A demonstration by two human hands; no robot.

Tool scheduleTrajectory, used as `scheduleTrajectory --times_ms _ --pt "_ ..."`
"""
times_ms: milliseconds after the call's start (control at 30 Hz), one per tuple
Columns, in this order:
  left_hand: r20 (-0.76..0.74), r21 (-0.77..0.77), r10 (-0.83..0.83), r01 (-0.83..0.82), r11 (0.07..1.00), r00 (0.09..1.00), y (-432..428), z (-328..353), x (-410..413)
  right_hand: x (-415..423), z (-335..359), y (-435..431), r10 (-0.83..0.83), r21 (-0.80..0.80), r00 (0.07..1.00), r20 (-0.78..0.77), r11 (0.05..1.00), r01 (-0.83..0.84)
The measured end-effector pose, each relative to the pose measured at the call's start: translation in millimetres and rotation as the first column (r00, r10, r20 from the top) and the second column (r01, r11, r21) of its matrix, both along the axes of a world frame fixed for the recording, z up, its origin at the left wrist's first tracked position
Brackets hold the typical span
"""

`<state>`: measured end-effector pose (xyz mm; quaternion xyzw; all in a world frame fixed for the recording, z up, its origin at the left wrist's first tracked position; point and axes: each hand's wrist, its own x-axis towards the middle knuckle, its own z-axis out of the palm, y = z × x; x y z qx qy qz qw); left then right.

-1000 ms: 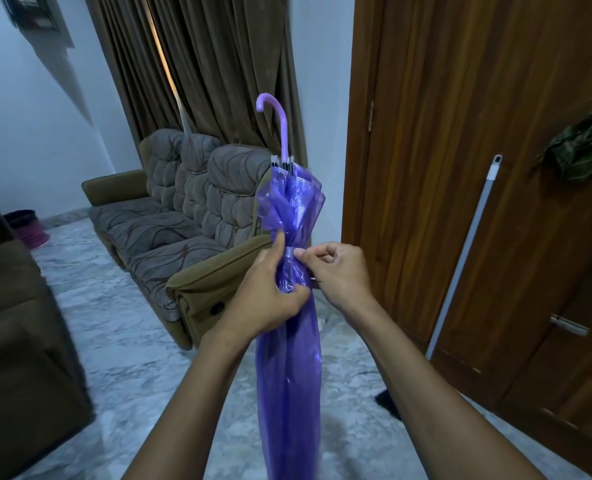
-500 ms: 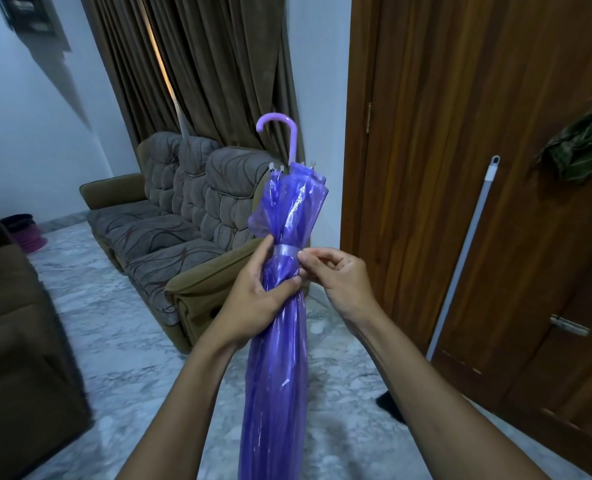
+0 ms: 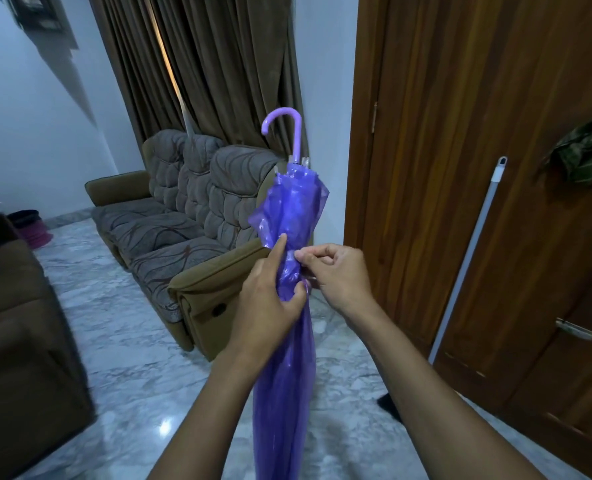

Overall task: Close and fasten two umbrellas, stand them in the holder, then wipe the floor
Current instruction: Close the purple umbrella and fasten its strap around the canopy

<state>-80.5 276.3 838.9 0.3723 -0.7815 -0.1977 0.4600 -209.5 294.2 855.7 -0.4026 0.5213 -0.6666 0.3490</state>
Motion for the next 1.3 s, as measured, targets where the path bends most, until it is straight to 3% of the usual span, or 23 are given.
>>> scheduleTrajectory --times_ms 67,267,433,533,767,867,1000,1133,1200,1300 --pt "-0.019 -0.007 -0.016 0.016 1.0 1.0 -0.3 1.7 0.3 -0.3 2.5 -1.5 0.019 -0.011 0.997 -0.073 1.0 -0.02" --pt "-0.176 0.083 -0.132 0.149 0.985 0.976 -4.6 5.6 13.0 -10.2 6.6 10.1 0.189 -0.071 0.982 -0.004 0.979 -0.189" --pt "-0.274 0.221 -0.238 0.302 0.927 0.932 1.1 14.2 17.3 -16.2 9.7 11.8 0.058 -0.093 0.971 -0.233 0.992 -0.081" --pt "-0.347 0.273 -0.274 0.376 0.886 0.897 2.3 15.7 17.9 -19.0 8.2 12.4 0.096 -0.04 0.942 -0.323 0.993 -0.115" --pt "-0.44 0.369 -0.292 0.467 0.803 0.849 -1.6 3.3 18.1 -29.1 2.0 20.1 0.288 0.038 0.943 -0.164 0.957 -0.286" --pt "-0.41 0.404 -0.273 0.441 0.802 0.87 0.8 -0.7 13.4 -30.4 0.7 22.7 0.278 0.031 0.955 -0.101 0.961 -0.277" --pt "-0.128 0.322 -0.183 0.215 0.922 0.975 -6.8 7.5 14.6 -30.2 -0.8 20.7 0.176 0.042 0.976 -0.128 0.984 -0.172" --pt "-0.04 0.383 -0.292 0.285 0.879 0.955 -2.9 17.5 14.6 -23.7 -2.8 17.1 0.101 0.048 0.97 -0.22 0.995 -0.092" --pt "0.038 0.344 -0.3 0.269 0.9 0.953 2.6 17.1 11.4 -19.2 -3.0 15.0 0.06 0.04 0.951 -0.304 0.998 -0.05" --pt "-0.07 0.332 -0.274 0.281 0.901 0.959 4.8 17.4 12.8 -16.8 -0.6 15.1 0.096 0.02 0.96 -0.265 0.995 -0.094"
